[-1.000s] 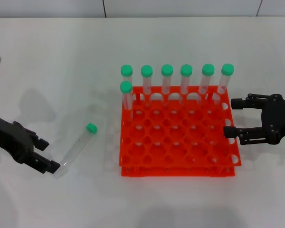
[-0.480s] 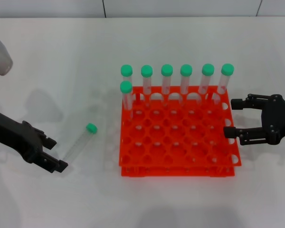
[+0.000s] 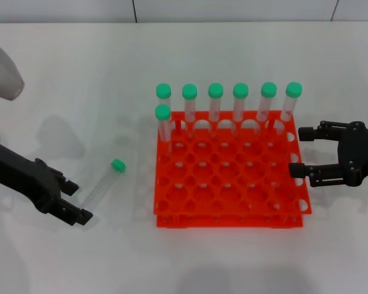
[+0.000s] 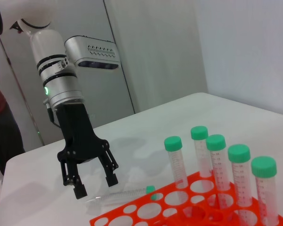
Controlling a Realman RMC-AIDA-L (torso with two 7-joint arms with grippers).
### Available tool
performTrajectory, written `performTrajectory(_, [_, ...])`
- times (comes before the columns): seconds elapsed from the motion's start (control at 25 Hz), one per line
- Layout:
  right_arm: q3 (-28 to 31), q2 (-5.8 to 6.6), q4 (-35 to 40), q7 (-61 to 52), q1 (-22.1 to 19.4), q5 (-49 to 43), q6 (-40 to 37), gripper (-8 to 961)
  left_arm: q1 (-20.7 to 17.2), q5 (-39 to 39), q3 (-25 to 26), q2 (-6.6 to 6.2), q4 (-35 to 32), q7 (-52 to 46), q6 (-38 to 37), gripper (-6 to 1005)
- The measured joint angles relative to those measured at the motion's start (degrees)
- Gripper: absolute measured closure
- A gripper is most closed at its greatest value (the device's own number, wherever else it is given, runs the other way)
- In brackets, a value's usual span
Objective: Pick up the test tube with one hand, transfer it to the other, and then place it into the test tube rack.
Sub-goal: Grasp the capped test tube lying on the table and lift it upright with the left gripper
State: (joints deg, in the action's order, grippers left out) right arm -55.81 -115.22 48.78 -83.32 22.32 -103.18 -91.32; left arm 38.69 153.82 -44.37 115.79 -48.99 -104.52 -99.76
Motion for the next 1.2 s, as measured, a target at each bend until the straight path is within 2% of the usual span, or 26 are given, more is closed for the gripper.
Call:
performTrajectory(0.24, [0.0, 0.0, 0.0, 0.0, 0.0, 0.0, 0.0, 95, 0.32, 0.36, 0.04, -0.13, 1.88, -0.19, 1.53, 209])
performTrajectory(0.48, [0.0, 0.0, 0.0, 0.0, -0.05, 0.0, 0.0, 95, 0.28, 0.47, 0.07, -0.05, 1.96, -0.13, 2.25, 256])
performTrajectory(1.2, [0.0, 0.0, 0.01, 0.0, -0.28, 0.0, 0.0, 95, 0.3, 0.94, -0.8, -0.08, 2.5, -0.81, 2.65, 278])
